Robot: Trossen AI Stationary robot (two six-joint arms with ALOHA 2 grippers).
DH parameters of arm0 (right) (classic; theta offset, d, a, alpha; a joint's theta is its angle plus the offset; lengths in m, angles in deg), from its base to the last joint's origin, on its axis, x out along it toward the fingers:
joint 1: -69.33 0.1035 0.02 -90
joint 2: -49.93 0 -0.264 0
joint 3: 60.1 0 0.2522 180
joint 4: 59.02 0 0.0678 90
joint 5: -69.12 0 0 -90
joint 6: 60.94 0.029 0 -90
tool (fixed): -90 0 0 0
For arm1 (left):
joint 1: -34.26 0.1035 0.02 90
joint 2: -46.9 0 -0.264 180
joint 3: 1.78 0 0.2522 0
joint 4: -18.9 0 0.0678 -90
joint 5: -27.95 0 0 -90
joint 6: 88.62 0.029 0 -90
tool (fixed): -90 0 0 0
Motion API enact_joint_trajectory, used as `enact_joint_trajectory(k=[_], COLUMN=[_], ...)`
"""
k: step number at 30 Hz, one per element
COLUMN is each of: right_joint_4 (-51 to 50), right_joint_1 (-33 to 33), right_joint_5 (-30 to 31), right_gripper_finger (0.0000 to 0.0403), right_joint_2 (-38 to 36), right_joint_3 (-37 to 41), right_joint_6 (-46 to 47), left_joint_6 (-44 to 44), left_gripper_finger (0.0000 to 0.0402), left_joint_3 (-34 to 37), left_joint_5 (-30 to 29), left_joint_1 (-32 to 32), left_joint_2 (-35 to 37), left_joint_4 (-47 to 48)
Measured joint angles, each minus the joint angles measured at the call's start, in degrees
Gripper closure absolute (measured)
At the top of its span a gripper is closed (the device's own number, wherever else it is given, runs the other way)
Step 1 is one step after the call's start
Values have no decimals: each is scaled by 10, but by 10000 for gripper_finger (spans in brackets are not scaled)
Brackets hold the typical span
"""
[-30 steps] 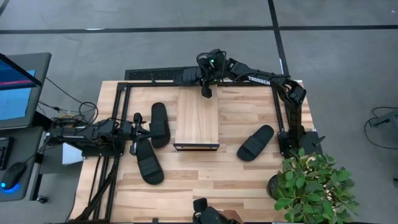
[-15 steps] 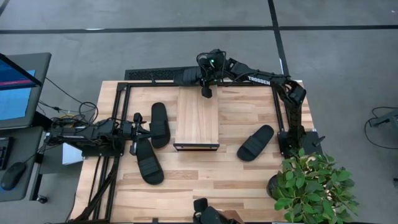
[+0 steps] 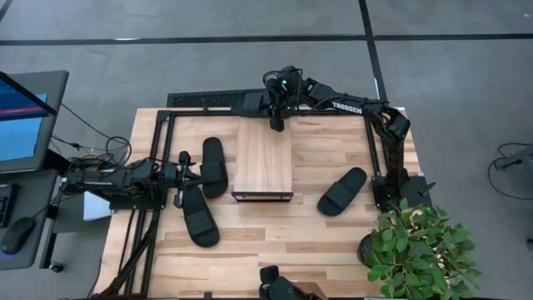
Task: Pick and place slides into the shelf
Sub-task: Put the black slide on the shelf
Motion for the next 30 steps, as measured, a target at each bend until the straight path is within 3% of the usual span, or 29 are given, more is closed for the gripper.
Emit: enact_joint_trajectory(k=[30], right_joint_4=[-57], right_joint_1=[0], right_joint_5=[75], right_gripper_finger=[302], right_joint_2=[-2], right_joint_3=[0], right_joint_6=[-12], left_joint_6=[-4], left_gripper_finger=[401], left_joint_3=[0], left_joint_5=[0], left_joint_1=[0], left_joint_2=[0], left_joint_4=[0])
